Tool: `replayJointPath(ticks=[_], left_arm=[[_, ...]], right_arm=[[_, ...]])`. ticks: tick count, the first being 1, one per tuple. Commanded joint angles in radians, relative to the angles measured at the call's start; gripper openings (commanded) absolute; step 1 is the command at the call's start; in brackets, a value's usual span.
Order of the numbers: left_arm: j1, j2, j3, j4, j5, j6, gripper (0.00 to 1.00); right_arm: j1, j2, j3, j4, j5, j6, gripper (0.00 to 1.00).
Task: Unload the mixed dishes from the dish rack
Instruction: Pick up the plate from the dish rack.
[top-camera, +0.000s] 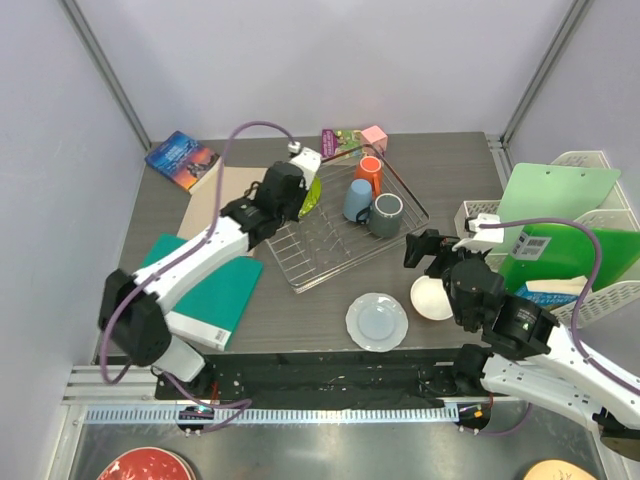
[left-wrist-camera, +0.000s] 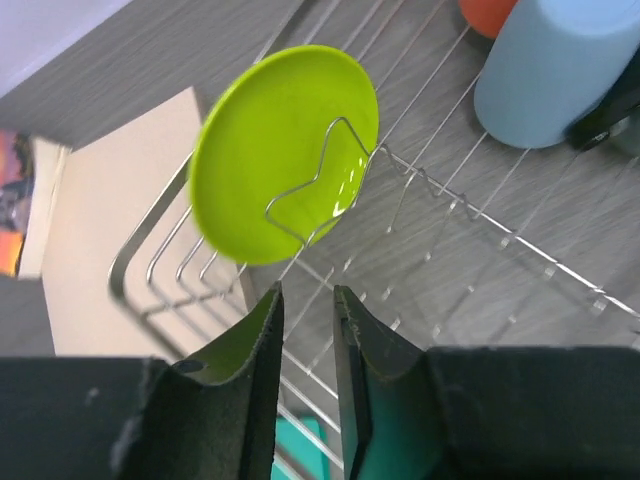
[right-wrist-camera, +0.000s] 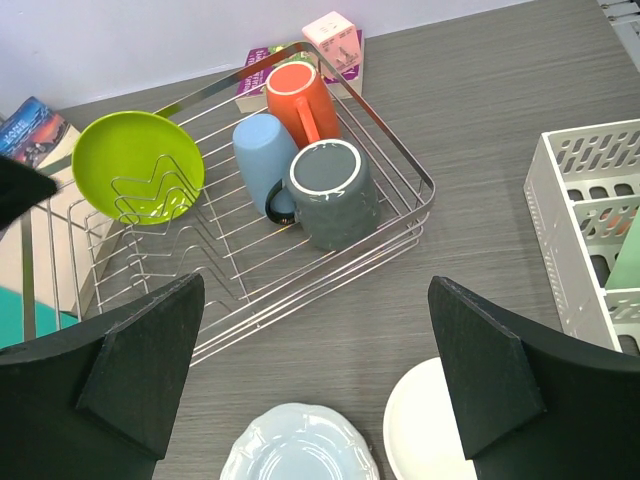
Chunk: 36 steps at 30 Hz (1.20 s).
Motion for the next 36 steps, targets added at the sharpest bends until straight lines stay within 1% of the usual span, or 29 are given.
replayJointPath(ticks=[1,3,6,12,13,14,16,20,25,27,28,30,35,36], left_arm=[[0.069,0.148,0.061,0.228,0.14,0.323,0.24],[0.115,0.173,0.09,0.256,0.189,0.329,0.24],[0.17,0.178,0.081,0.317,0.253,0.326,0.25],[0.204,0.147,0.049,0.334,0.292,0.361,0.32],[0.21,0.141,0.033,0.339,0.307,0.358,0.46],[0.21,0.135,0.024,0.363,0.306,0.351,0.55],[0.213,0.133,0.015,0.375,0.29,0.352,0.64],[0.228,0.165,0.035,0.336,0.295,0.357,0.65],[0.265,0.205,0.033,0.343,0.321,0.332,0.64],[0.283,0.22,0.042,0.337,0.35,0.318,0.61],[0.288,0.23,0.047,0.323,0.367,0.302,0.58],[0.3,0.253,0.052,0.322,0.41,0.285,0.56],[0.303,0.282,0.05,0.322,0.458,0.236,0.52],[0.303,0.286,0.05,0.322,0.467,0.228,0.5]], right_arm=[[0.001,-0.007,0.005,0.037,0.021,-0.01,0.99],[0.0,-0.016,0.003,0.037,0.015,-0.013,0.99],[0.001,-0.04,-0.008,0.032,0.009,-0.009,0.99],[0.001,-0.045,-0.027,0.032,0.016,-0.01,0.99],[0.001,-0.04,-0.027,0.032,0.016,-0.012,0.99],[0.0,-0.031,-0.026,0.032,0.013,-0.015,0.99],[0.001,-0.011,-0.02,0.034,0.009,-0.018,0.99],[0.001,0.013,-0.014,0.04,0.009,-0.025,0.99],[0.001,0.016,-0.014,0.043,0.013,-0.03,0.99],[0.0,0.022,-0.012,0.045,0.016,-0.033,0.99],[0.001,0.024,-0.009,0.045,0.016,-0.036,1.0],[0.001,0.033,-0.008,0.045,0.018,-0.039,0.99],[0.0,0.05,-0.006,0.051,0.016,-0.044,1.0],[0.0,0.056,-0.006,0.051,0.016,-0.042,1.0]])
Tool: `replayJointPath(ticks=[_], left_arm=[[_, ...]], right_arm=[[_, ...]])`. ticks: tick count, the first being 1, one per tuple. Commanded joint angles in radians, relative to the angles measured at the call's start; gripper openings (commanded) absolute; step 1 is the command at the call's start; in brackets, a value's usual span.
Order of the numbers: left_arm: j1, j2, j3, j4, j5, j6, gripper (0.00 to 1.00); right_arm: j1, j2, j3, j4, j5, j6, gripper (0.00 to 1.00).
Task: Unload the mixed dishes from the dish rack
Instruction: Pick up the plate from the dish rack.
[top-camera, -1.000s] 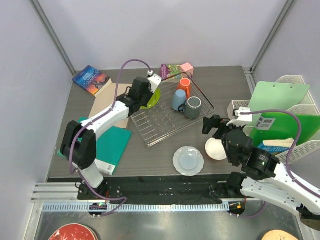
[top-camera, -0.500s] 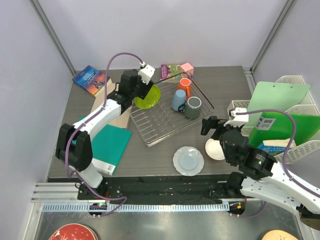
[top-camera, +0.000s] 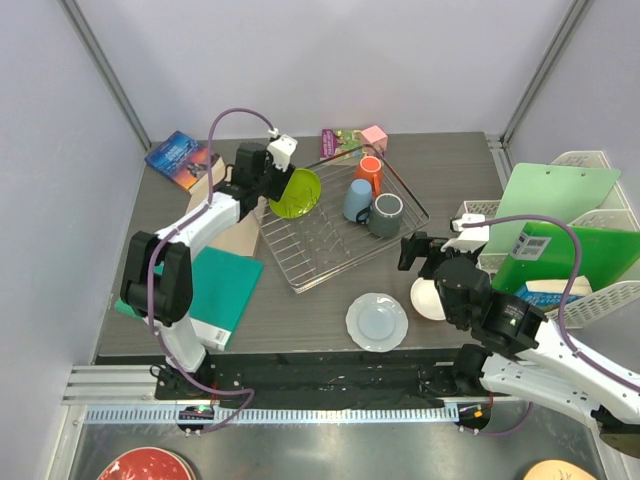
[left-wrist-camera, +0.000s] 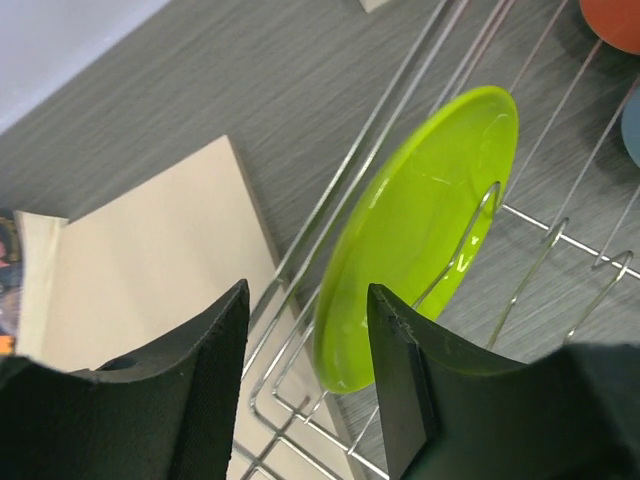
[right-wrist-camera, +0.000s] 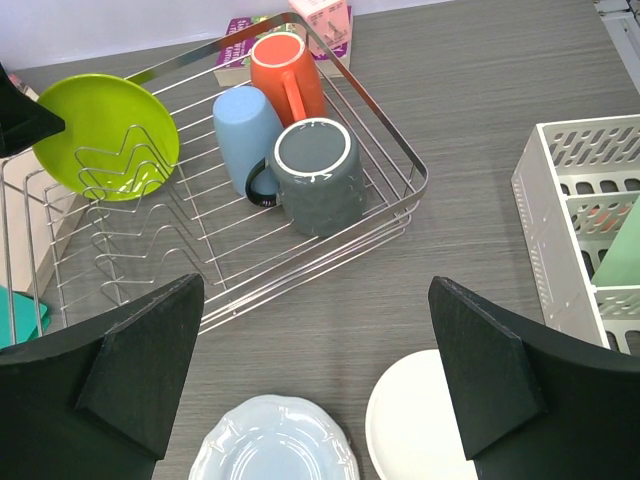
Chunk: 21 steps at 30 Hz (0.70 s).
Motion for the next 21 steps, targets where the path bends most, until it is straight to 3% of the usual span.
replayJointPath(ticks=[1,4,5,6,7,11,14,21], left_arm=[[0.001,0.004,0.02,0.02,0.078,-0.053,0.49],[0.001,0.008,0.01,0.023,0.076,-0.059,0.35],[0.001,0.007,0.008,0.023,0.072,-0.057,0.29],[0.001,0.004,0.005,0.026,0.067,-0.062,0.16],[0.001,0.002,0.0,0.029,0.059,-0.062,0.12],[0.001,-0.005,-0.015,0.037,0.053,-0.06,0.1],[0.001,-0.016,-0.017,0.038,0.041,-0.062,0.0],[0.001,-0.1,-0.023,0.083,-0.007,-0.079,0.0]], right_arm=[[0.0,0.016,0.021,0.042,0.016,-0.014,1.0],[0.0,0.022,0.02,0.043,0.013,-0.016,0.99],[0.001,0.022,0.018,0.045,0.01,-0.016,1.0],[0.0,0.022,0.018,0.047,0.01,-0.016,1.0],[0.001,0.022,0.016,0.047,0.009,-0.016,0.99],[0.001,0.017,0.012,0.047,0.006,-0.016,0.99],[0.001,0.011,0.009,0.047,0.01,-0.016,1.0],[0.001,0.011,0.009,0.048,0.009,-0.013,1.0]])
